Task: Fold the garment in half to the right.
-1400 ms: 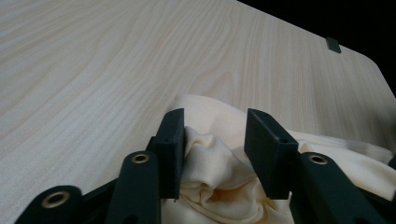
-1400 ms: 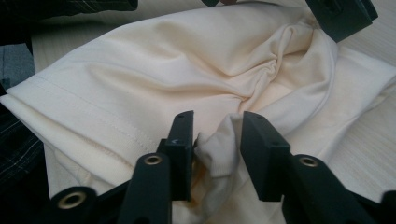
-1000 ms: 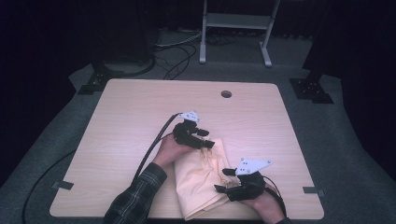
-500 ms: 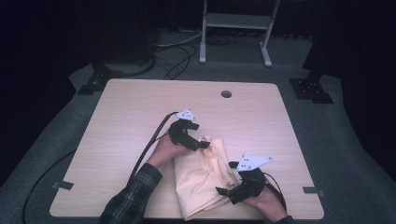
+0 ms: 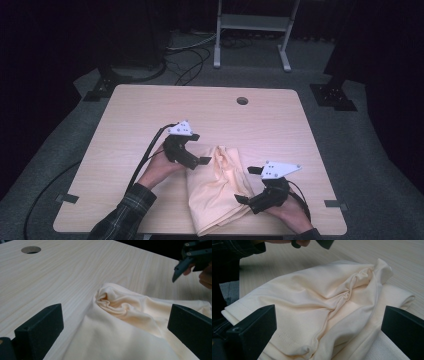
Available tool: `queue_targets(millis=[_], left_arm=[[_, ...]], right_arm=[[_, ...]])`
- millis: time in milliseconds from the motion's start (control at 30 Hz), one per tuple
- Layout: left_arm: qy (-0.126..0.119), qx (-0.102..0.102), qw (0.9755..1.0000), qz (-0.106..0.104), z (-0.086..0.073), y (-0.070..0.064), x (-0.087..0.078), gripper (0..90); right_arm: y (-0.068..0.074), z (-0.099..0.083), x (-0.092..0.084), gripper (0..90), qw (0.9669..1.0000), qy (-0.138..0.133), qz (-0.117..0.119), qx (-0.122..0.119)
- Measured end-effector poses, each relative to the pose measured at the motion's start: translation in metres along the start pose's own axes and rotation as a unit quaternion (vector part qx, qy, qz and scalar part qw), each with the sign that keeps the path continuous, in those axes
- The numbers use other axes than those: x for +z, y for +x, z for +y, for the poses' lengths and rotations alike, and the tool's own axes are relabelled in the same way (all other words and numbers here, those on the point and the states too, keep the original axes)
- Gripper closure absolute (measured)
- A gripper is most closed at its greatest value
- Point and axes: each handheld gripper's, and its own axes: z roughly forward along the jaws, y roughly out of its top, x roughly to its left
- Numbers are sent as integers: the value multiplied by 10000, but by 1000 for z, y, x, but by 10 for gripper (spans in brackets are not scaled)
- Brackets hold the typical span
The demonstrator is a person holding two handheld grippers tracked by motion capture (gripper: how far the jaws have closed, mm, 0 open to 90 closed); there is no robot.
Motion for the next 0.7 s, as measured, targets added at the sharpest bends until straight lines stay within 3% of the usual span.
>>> queue_targets(millis=[167,433,600,700], left_arm=[[-56,87,9999,42,-13,-14,-16,0],[-19,208,9998,-52,-33,-34,-24,0],[113,303,9992,-215,-40,-43,-17,0],[324,384,9982,-315,-46,-48,-2,0]], right_arm=[[1,0,2,0,10000,-41,1,-46],[-1,-2,3,0,10000,-58,10,20],[-1,-2,2,0,9999,-112,10,7],[-1,-2,3,0,10000,-98,9,0]])
